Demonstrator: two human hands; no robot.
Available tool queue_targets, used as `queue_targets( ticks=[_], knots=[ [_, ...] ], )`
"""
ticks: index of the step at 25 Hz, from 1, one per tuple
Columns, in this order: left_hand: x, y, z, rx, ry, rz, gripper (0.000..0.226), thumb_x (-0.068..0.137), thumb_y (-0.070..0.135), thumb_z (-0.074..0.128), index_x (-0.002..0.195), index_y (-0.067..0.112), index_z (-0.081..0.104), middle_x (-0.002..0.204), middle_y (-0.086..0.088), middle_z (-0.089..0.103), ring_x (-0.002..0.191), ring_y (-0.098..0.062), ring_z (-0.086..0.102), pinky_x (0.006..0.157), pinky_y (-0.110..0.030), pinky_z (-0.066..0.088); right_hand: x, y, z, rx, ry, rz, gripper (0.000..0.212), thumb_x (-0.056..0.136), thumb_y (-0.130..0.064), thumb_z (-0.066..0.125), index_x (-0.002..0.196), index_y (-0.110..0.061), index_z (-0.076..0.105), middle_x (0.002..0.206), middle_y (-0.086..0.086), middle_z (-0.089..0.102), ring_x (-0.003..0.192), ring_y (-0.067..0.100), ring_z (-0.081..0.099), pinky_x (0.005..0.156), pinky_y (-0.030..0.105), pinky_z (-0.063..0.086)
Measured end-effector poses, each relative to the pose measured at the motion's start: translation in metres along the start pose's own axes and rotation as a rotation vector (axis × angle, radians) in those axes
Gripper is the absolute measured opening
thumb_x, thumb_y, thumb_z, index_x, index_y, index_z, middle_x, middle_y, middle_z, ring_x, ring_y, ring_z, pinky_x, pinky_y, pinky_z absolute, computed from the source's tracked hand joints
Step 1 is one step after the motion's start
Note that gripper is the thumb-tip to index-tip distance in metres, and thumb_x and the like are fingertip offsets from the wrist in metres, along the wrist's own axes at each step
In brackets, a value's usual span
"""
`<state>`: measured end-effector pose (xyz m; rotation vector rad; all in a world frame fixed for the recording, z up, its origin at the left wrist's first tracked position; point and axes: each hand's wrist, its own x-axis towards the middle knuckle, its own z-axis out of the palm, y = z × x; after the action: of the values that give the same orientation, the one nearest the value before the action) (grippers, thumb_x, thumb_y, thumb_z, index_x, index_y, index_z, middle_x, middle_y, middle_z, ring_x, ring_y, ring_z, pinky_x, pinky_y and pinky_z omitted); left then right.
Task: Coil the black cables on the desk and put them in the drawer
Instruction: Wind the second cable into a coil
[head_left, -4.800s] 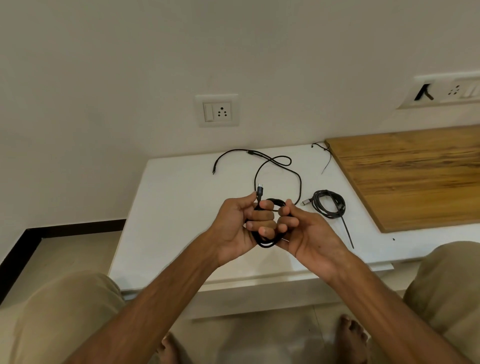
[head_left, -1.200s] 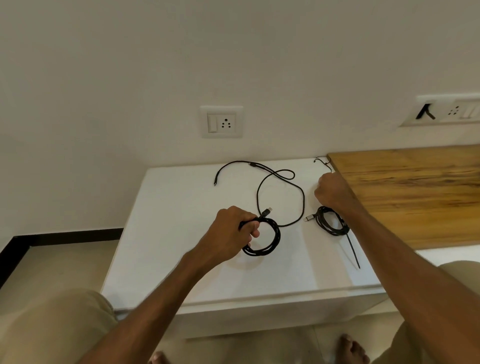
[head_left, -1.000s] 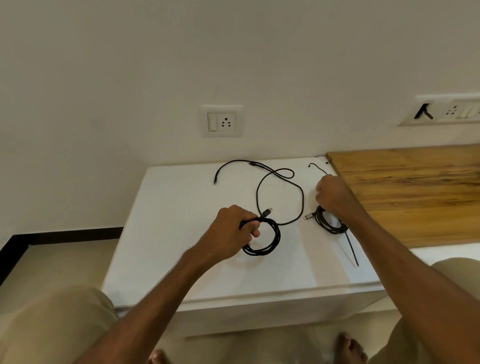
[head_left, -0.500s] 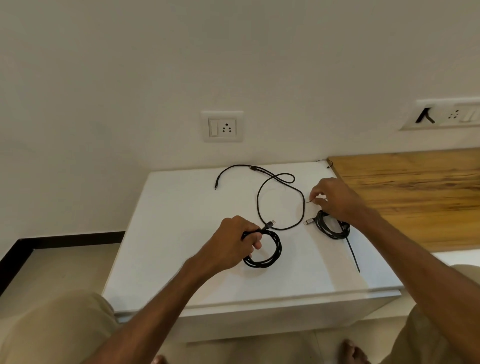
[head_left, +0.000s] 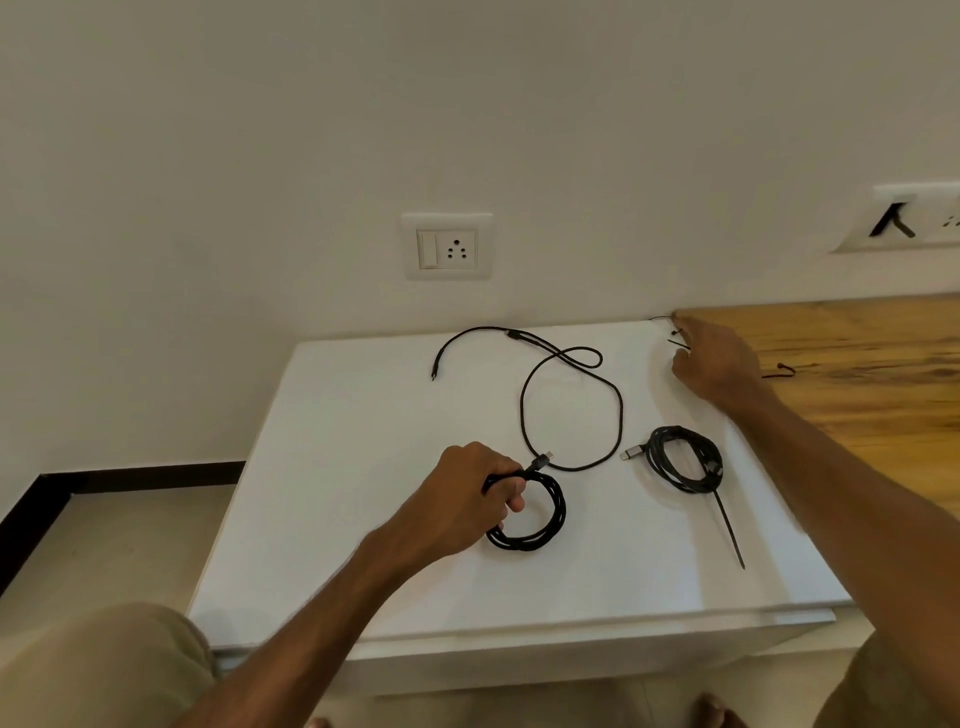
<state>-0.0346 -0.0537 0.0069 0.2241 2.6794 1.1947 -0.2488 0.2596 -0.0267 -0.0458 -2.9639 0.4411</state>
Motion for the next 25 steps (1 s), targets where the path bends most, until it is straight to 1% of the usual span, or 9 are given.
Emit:
queue_targets(
  ticks=[3,5,8,10,15,19,21,23,25],
  knots=[
    [0.004,-0.003,-0.002,0.005,-0.003,-0.003,0.032,0.101,0.012,0.052,0.073,0.02,0.066,0.06,0.021,0.065,0.055,-0.003,0.063,0.062,-0.016,0.053,0.02,-0.001,0.007,-0.083,-0.034,-0.027,0.057,0.09,-0.008,0.05,0.146,-0.018,0.051,0.135,0.021,0.062,0.121,0.042,0.06,0.1,0.047,0.049],
    [0.006,-0.005,-0.002,-0.001,0.002,-0.014,0.031,0.101,0.012,0.052,0.075,0.021,0.066,0.067,0.015,0.067,0.056,-0.003,0.063,0.061,-0.015,0.052,0.03,-0.005,0.008,-0.153,-0.035,-0.021,0.047,0.092,-0.008,0.047,0.138,-0.014,0.059,0.13,0.021,0.065,0.117,0.043,0.062,0.097,0.046,0.05],
    [0.007,-0.007,-0.002,0.003,0.002,-0.013,0.03,0.101,0.012,0.052,0.076,0.021,0.067,0.071,0.012,0.068,0.056,-0.003,0.064,0.061,-0.013,0.051,0.032,-0.004,0.013,-0.128,0.012,0.037,0.03,0.094,-0.006,0.049,0.116,-0.005,0.069,0.113,0.023,0.068,0.104,0.045,0.066,0.085,0.043,0.053],
    [0.007,-0.007,-0.002,0.012,0.002,-0.002,0.03,0.1,0.012,0.052,0.076,0.021,0.067,0.072,0.012,0.069,0.057,-0.005,0.065,0.061,-0.013,0.052,0.025,-0.002,0.014,-0.111,0.056,0.065,0.025,0.096,-0.008,0.051,0.108,-0.002,0.071,0.103,0.023,0.07,0.094,0.044,0.068,0.077,0.042,0.054],
    [-0.001,0.0,-0.003,0.005,0.0,0.016,0.03,0.1,0.011,0.053,0.076,0.021,0.066,0.072,0.011,0.069,0.056,-0.005,0.065,0.061,-0.015,0.054,-0.013,-0.004,0.004,-0.051,0.02,-0.002,0.023,0.097,-0.016,0.055,0.09,-0.002,0.072,0.075,0.013,0.067,0.07,0.032,0.064,0.062,0.033,0.048],
    [-0.008,0.005,-0.004,0.011,-0.007,0.032,0.03,0.1,0.012,0.054,0.076,0.023,0.066,0.073,0.01,0.07,0.056,-0.003,0.064,0.061,-0.015,0.054,-0.056,-0.025,-0.017,0.071,-0.151,-0.143,0.036,0.093,-0.016,0.062,0.058,-0.02,0.059,0.053,-0.006,0.054,0.051,0.013,0.05,0.052,0.026,0.036],
    [-0.012,0.008,-0.004,0.013,-0.013,0.037,0.029,0.1,0.013,0.054,0.077,0.025,0.066,0.075,0.009,0.071,0.056,-0.001,0.064,0.061,-0.013,0.052,-0.072,-0.034,-0.025,0.132,-0.186,-0.172,0.035,0.091,-0.014,0.065,0.056,-0.022,0.064,0.048,-0.008,0.053,0.047,0.012,0.047,0.049,0.024,0.035],
    [-0.015,0.009,-0.004,0.007,-0.014,0.034,0.027,0.1,0.013,0.055,0.079,0.025,0.067,0.076,0.009,0.072,0.056,0.0,0.064,0.061,-0.013,0.053,-0.078,-0.035,-0.027,0.156,-0.193,-0.152,0.026,0.091,-0.014,0.066,0.066,-0.015,0.073,0.049,-0.007,0.056,0.046,0.012,0.048,0.049,0.024,0.037],
    [-0.017,0.01,-0.003,0.007,-0.018,0.036,0.025,0.1,0.014,0.055,0.081,0.023,0.068,0.076,0.009,0.071,0.056,0.001,0.063,0.062,-0.014,0.054,-0.079,-0.028,-0.026,0.142,-0.155,-0.096,0.033,0.092,-0.013,0.066,0.058,-0.017,0.065,0.048,-0.006,0.053,0.045,0.012,0.047,0.049,0.024,0.037]
  ],
)
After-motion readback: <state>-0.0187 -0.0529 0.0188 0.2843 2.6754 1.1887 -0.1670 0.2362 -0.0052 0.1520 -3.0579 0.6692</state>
